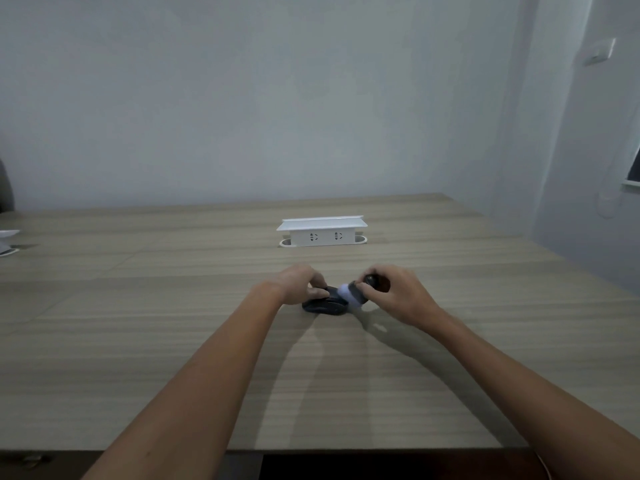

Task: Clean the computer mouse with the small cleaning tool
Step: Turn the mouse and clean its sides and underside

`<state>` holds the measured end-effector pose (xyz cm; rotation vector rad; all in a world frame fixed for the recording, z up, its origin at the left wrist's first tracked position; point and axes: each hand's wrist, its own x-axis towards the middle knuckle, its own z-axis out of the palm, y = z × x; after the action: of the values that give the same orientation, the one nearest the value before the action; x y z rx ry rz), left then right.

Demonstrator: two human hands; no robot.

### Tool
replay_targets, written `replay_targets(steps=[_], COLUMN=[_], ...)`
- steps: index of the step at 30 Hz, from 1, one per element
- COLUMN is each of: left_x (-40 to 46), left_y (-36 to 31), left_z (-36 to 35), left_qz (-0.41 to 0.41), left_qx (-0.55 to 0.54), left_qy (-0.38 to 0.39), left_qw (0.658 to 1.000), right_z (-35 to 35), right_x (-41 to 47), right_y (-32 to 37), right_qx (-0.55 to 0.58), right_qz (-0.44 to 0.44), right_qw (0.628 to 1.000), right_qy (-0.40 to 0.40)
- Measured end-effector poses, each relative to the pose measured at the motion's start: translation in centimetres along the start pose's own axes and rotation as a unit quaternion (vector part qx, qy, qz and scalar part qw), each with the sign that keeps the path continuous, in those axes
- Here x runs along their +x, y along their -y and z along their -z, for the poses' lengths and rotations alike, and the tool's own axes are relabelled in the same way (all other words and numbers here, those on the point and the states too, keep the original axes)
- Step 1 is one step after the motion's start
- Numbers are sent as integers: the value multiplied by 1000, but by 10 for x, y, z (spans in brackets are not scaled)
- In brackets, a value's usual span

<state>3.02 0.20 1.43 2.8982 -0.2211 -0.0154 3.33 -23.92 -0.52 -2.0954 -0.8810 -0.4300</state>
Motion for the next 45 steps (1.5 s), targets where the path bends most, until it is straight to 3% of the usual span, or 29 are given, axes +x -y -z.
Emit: replay_targets(steps=[3,10,14,18,23,28,32,35,37,41,45], left_x=[-2,-4,-5,-4,-3,-2,-2,1,2,3,3], left_y=[6,15,16,15,18,19,20,19,18,20,17], left_z=[-5,-9,-9,-10,-9,-12,-14,-16,-16,-17,-18], left_qz=[6,5,-16,-33,-27,-16,-12,-12,-11,-8,-6], left_qx=[-37,-119,-105,-83,-74,-92,-105,-122,-131,-140,-144], left_qy=[-12,-9,3,29,34,26,15,17,16,5,5], left_qw=[999,993,994,996,996,995,994,992,991,990,990], right_z=[-5,-5,-8,-5,-10,-2,-5,-7,-2,2,-2], right_x=[-5,1,-1,3,2,12,10,17,17,15,23], right_y=[-2,-3,-7,-17,-8,-7,6,-4,-3,13,3], right_qx=[15,-13,17,-4,33,-18,39,-50,-47,55,-79], right_qz=[0,0,-11,-72,-53,-78,-61,-89,-91,-79,-83], right_qw=[1000,1000,1000,996,996,997,992,994,994,984,991], right_qy=[25,-28,14,-43,60,14,108,42,23,151,69])
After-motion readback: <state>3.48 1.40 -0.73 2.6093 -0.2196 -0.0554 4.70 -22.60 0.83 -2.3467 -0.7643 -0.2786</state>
